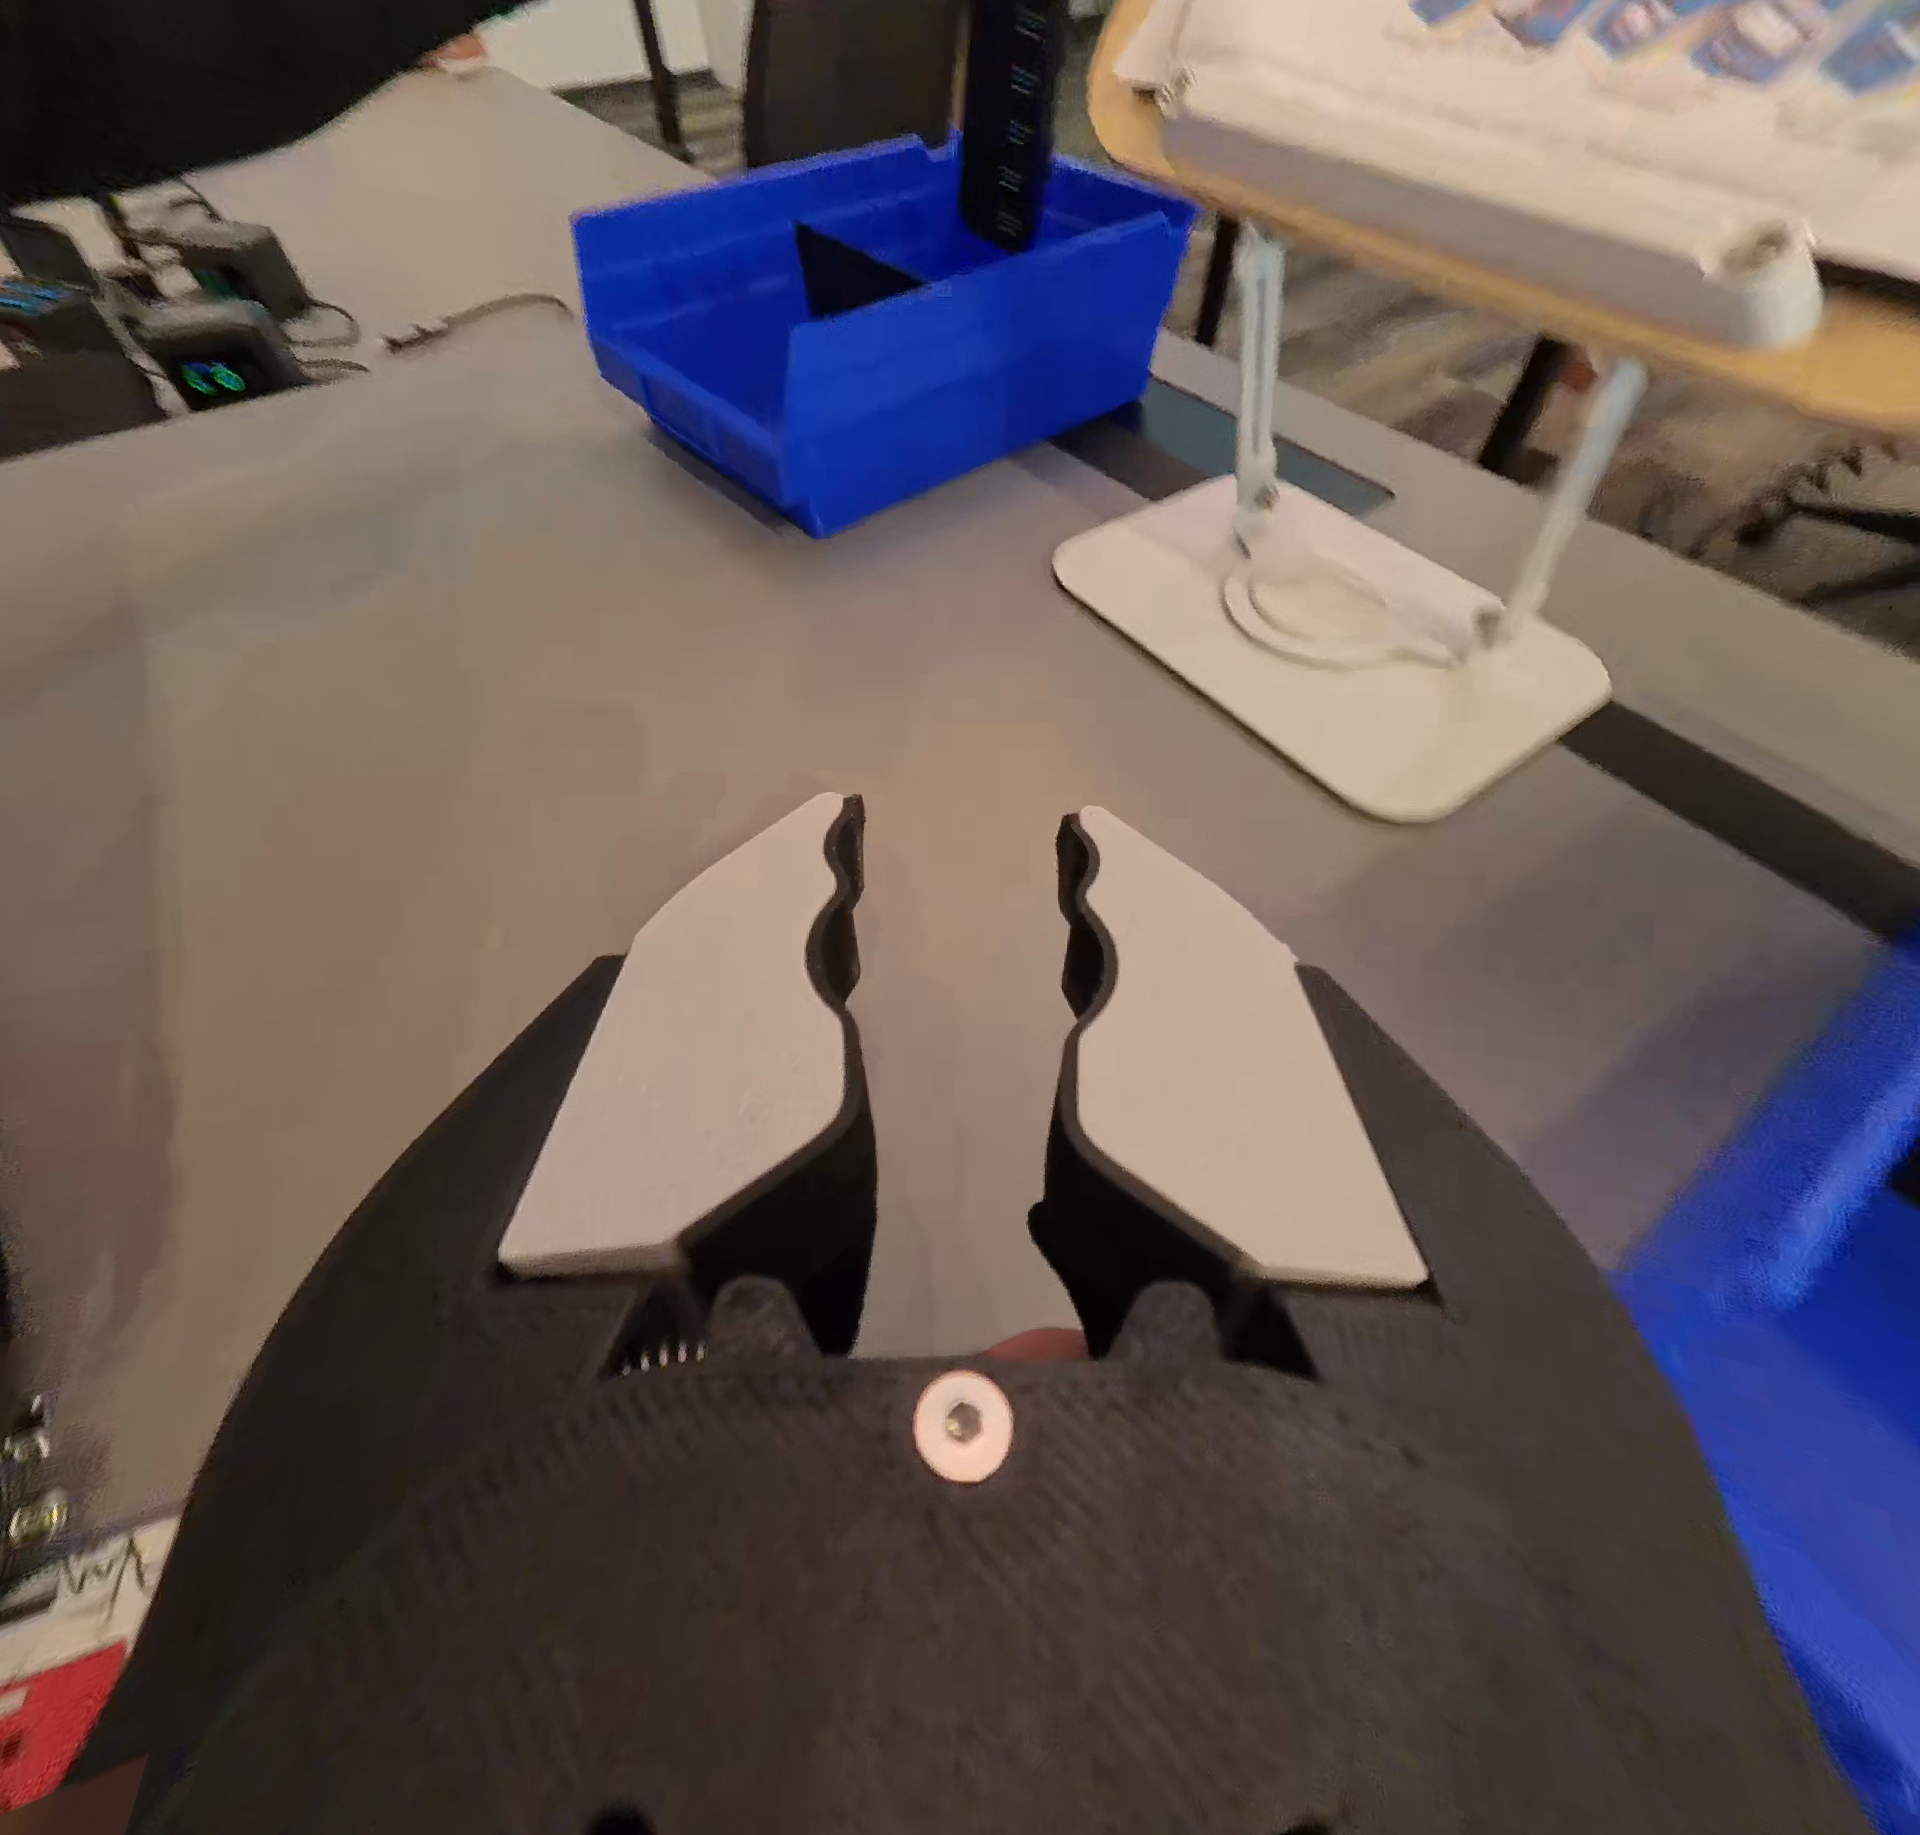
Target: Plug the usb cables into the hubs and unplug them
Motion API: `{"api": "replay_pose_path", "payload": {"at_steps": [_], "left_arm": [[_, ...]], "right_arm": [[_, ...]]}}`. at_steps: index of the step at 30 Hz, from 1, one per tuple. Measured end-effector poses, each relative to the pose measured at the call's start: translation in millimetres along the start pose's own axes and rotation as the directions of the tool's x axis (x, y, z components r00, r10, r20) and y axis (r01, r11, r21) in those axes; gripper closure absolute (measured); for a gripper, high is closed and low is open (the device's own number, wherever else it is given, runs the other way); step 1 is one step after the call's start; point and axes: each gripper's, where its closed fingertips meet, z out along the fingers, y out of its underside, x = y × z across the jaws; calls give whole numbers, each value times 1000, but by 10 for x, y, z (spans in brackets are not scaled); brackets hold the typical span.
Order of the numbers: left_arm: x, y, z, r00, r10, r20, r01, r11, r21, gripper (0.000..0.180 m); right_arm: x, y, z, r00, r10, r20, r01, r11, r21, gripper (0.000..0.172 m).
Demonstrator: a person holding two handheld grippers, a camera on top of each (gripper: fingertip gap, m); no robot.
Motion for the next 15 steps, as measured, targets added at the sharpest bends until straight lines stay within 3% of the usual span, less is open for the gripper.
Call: {"api": "replay_pose_path", "payload": {"at_steps": [6,11,15], "left_arm": [[507,-508,-356,995,94,17,-96,991,97,157],[1617,-994,-442,957,253,-142,-235,963,133,157],[2592,-1196,-335,885,301,-355,-268,953,141,157]], "right_arm": [[-238,-719,503,988,-96,119,86,993,86,132],[-303,-1462,766,970,-205,132,183,970,158,115],[-286,-1650,970,966,-186,177,165,978,125,115]]}}
